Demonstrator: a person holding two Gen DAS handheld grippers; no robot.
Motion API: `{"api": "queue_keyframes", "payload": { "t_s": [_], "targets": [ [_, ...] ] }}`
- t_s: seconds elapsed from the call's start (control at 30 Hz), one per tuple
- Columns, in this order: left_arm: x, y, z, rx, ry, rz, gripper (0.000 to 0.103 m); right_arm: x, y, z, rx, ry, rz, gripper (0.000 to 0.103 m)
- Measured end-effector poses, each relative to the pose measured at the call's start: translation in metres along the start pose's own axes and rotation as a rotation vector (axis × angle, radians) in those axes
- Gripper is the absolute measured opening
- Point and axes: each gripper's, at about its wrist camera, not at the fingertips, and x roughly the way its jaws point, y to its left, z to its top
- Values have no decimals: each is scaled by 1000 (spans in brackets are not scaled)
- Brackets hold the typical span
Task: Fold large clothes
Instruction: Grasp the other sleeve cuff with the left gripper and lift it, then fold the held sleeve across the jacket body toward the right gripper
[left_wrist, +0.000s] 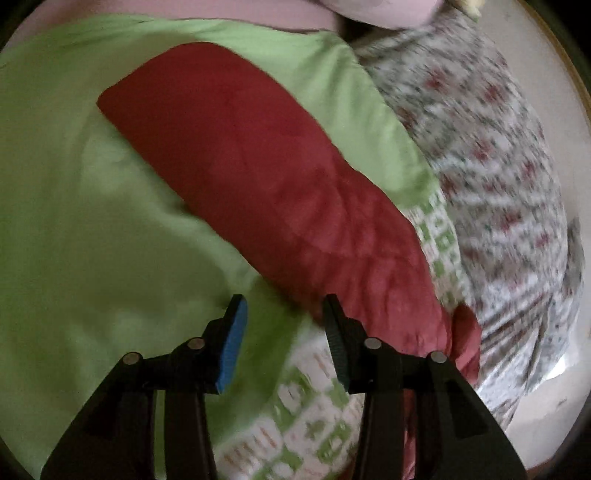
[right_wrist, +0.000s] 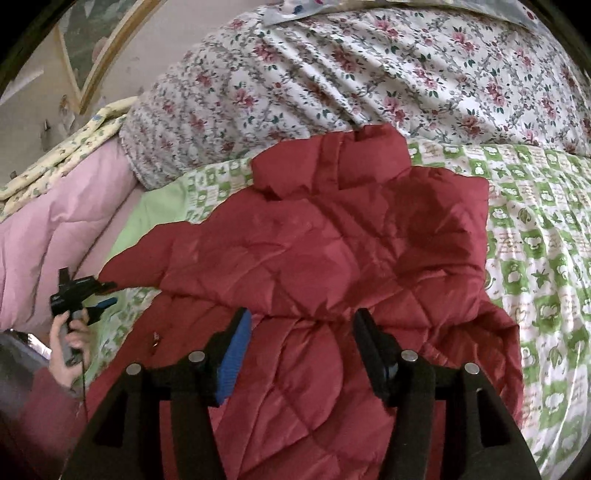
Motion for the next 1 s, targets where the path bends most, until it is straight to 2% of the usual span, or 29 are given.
{"api": "queue_keyframes", "payload": {
  "t_s": [0.17, 0.4, 0.43, 0.5, 0.53, 0.67, 0.77, 1.0],
  "targets": [
    [16, 10, 21, -65, -35, -34, 40, -2, 5, -5, -6, 5, 10, 59],
    [27, 8, 48, -62, -94, -32, 39, 2, 0, -11, 12, 25, 5, 59],
    [26, 2, 48, -40, -105, -24, 37, 2, -1, -12, 14, 26, 4, 59],
    [22, -11, 45, 12, -125, -28, 16, 2, -4, -13, 22, 25, 3, 59],
    [18, -17, 44, 35, -134, -38, 15, 2, -5, -13, 24, 24, 0, 59],
    [-1, -41, 36, 112, -166, -69, 10, 2, -11, -11, 37, 19, -2, 59],
    [-15, -67, 25, 175, -179, -127, 9, 2, -13, -12, 47, 17, -3, 59],
    [-35, -139, -18, 357, -160, -238, 8, 1, -17, -13, 69, 12, 5, 59]
  ]
}}
